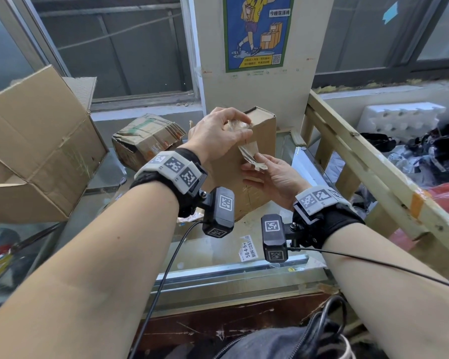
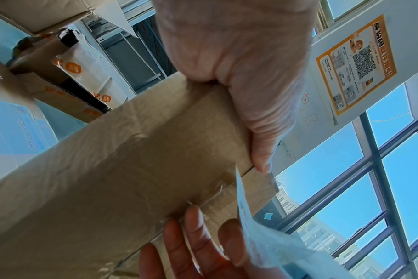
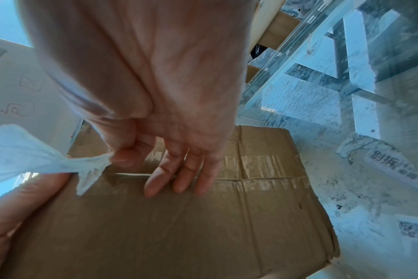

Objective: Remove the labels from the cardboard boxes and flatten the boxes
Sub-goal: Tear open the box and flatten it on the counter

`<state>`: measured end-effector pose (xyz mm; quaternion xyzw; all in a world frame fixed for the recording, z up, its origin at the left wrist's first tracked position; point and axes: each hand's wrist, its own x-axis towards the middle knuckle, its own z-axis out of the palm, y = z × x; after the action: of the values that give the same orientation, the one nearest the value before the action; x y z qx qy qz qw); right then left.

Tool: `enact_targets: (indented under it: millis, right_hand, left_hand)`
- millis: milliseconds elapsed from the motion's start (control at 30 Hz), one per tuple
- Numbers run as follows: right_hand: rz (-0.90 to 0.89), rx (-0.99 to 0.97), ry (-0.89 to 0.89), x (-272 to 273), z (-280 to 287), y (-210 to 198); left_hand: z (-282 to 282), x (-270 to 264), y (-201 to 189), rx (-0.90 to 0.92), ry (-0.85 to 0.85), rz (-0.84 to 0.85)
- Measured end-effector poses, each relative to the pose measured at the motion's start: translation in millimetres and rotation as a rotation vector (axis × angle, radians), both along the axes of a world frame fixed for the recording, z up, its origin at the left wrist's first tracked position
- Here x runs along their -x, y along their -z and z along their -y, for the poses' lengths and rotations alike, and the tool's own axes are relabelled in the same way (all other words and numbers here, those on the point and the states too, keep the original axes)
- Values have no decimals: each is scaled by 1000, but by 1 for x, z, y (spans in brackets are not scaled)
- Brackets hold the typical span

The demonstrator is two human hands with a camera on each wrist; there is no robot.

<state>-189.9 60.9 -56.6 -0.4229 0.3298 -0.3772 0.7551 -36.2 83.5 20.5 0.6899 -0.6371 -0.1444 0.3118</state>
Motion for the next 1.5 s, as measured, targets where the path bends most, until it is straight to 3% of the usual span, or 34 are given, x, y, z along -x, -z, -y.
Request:
enact_targets:
  millis: [1500]
  right_hand:
    - [-44, -29, -21, 17, -3, 32]
  left_hand:
    - [1, 2, 2, 10, -4, 24]
